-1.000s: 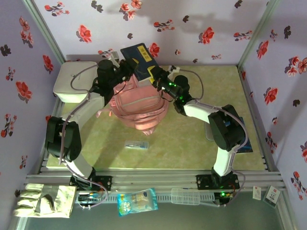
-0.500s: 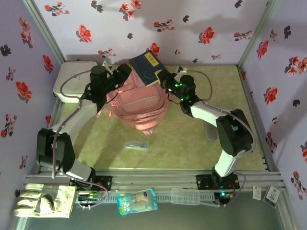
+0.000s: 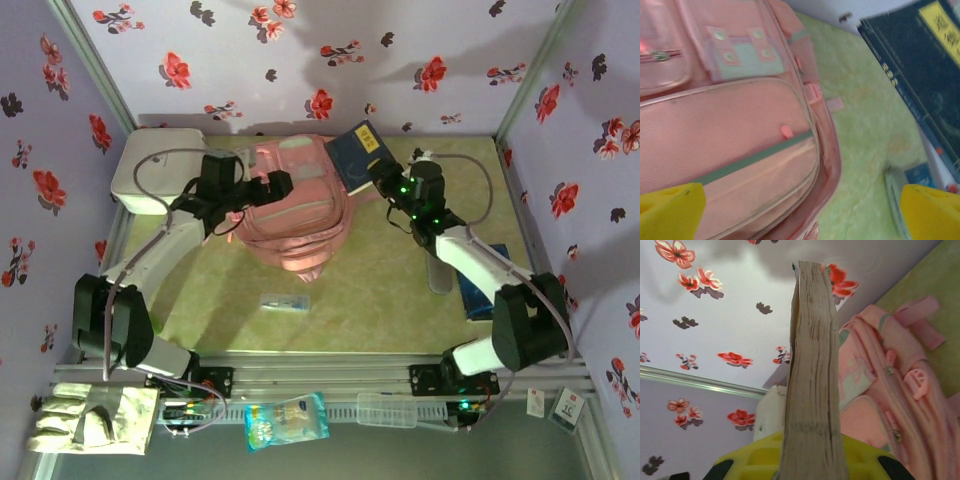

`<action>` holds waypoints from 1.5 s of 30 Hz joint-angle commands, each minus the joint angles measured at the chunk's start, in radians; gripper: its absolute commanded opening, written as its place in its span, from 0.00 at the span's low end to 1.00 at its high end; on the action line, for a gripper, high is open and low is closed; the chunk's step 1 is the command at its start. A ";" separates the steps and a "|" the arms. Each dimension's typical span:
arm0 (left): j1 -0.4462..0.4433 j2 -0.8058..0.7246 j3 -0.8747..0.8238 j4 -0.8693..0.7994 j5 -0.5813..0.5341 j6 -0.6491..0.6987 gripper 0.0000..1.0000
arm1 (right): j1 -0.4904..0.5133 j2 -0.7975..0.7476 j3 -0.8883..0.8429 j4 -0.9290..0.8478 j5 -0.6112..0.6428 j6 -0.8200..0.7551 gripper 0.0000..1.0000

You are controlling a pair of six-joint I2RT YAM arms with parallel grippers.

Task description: Pack books, pencil case, and school supplies into a backpack

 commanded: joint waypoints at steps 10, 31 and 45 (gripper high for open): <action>-0.191 0.306 0.373 -0.478 -0.258 0.549 1.00 | -0.067 -0.174 -0.035 -0.238 0.132 -0.173 0.11; -0.276 0.635 0.730 -0.863 -0.517 0.778 1.00 | -0.070 -0.138 -0.058 -0.168 0.074 -0.127 0.13; -0.284 0.769 0.854 -0.881 -0.604 0.764 0.80 | -0.070 -0.127 -0.059 -0.159 0.064 -0.106 0.13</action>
